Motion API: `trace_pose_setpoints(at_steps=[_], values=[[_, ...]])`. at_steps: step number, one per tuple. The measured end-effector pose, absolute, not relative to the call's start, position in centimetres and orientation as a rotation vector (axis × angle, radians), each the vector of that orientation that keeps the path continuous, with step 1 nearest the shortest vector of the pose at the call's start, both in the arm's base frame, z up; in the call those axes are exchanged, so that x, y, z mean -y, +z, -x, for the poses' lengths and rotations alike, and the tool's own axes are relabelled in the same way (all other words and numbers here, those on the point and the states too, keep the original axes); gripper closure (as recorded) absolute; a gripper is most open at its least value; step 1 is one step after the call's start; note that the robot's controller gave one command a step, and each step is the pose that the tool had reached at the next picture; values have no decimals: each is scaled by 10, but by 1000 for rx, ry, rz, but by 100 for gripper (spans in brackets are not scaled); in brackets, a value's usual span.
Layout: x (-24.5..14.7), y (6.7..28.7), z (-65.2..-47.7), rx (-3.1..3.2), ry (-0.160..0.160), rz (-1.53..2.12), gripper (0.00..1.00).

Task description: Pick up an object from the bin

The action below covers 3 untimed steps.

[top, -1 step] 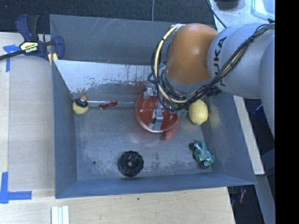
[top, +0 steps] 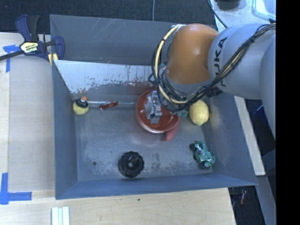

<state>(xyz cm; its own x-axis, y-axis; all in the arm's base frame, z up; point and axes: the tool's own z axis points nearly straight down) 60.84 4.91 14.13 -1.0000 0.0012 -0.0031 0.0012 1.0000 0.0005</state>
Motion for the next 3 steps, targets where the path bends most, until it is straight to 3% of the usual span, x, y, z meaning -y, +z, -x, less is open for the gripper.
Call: trace_pose_setpoints(at_steps=[1,2,3], values=[[-49,141,-608,-3138,1,-2,100],[-33,136,-579,-3135,0,102,100],[30,126,-582,-3129,2,163,100]])
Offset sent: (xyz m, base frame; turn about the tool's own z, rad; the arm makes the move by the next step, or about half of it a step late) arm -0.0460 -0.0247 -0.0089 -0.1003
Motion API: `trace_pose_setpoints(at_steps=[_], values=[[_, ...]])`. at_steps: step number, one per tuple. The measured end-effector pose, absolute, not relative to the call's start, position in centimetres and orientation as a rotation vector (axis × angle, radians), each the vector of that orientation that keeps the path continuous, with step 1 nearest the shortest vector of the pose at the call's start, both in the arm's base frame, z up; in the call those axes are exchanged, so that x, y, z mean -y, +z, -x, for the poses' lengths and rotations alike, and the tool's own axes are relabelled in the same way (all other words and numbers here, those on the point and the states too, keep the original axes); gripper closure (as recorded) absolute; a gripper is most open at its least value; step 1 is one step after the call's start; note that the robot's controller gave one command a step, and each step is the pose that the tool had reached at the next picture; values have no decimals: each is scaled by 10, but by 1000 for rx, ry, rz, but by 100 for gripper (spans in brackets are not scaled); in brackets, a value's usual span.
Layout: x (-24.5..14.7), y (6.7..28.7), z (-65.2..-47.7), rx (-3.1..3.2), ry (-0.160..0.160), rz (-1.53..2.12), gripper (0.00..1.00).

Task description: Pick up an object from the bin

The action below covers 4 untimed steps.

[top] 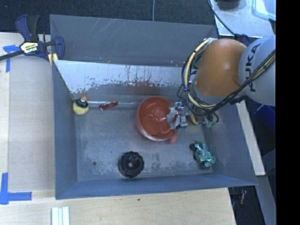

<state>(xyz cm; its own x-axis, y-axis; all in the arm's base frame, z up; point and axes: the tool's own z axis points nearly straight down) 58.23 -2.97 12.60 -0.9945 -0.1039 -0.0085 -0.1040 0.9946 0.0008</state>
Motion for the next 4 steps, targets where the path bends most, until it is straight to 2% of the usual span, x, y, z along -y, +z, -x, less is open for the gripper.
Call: trace_pose_setpoints(at_steps=[1,2,3,4], values=[[-10,79,-583,-3123,-3,108,0],[-12,79,-584,-3119,1,107,0],[-11,96,-579,-3129,2,124,0],[19,103,-573,-3118,4,70,0]])
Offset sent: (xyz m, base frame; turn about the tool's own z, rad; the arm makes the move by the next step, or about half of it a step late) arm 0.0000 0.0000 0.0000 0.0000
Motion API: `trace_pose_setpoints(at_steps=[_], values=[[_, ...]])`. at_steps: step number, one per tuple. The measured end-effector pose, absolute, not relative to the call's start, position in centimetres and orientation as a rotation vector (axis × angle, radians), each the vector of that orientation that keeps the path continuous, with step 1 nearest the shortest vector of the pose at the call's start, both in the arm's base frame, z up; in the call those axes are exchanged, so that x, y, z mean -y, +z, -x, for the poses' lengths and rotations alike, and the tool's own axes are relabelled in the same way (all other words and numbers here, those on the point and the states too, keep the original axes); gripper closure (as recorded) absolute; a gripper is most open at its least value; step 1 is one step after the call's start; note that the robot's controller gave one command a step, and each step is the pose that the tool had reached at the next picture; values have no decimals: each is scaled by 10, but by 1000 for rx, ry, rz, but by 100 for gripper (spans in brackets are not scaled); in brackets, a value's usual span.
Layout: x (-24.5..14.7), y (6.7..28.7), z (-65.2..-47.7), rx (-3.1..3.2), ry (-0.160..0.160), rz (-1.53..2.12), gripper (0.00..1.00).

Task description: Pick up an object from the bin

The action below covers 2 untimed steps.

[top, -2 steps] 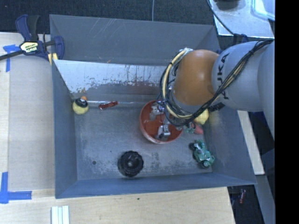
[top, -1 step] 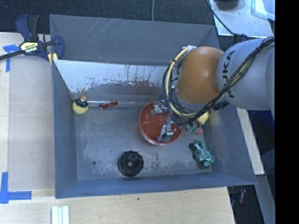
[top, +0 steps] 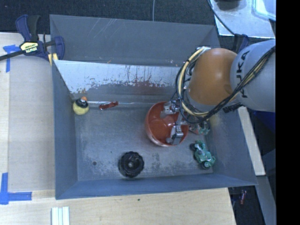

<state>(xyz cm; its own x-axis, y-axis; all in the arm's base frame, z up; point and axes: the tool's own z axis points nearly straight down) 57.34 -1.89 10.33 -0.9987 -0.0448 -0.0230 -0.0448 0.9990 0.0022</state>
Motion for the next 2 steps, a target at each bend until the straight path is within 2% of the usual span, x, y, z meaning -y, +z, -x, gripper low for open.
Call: trace_pose_setpoints(at_steps=[1,2], values=[[-1,152,-555,-3131,3,89,0],[-7,182,-553,-3130,5,101,0]])
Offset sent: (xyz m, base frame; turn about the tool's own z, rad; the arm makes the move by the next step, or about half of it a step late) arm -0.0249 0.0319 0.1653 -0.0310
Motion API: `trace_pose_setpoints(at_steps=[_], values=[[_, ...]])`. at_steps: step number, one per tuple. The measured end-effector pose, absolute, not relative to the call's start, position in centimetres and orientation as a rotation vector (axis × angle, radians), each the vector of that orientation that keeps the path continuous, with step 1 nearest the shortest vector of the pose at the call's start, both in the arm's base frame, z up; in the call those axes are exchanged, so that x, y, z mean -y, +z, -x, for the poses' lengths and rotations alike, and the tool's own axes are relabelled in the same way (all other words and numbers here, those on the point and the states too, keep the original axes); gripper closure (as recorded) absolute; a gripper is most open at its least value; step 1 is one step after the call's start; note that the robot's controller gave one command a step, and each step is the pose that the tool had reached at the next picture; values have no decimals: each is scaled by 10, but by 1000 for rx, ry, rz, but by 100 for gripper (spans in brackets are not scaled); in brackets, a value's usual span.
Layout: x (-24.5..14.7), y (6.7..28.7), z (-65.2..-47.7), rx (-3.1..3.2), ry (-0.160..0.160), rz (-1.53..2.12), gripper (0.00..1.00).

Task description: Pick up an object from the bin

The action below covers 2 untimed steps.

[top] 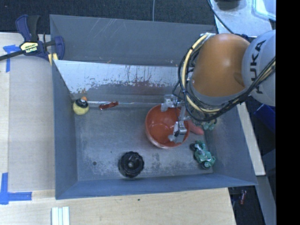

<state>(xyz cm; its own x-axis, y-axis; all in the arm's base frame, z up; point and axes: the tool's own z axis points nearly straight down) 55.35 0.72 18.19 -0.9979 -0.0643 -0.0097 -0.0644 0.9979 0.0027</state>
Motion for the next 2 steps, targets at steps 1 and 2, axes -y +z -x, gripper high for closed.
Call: trace_pose_setpoints(at_steps=[1,2], values=[[8,199,-599,-3100,0,326,0],[-9,262,-584,-3114,4,327,0]])
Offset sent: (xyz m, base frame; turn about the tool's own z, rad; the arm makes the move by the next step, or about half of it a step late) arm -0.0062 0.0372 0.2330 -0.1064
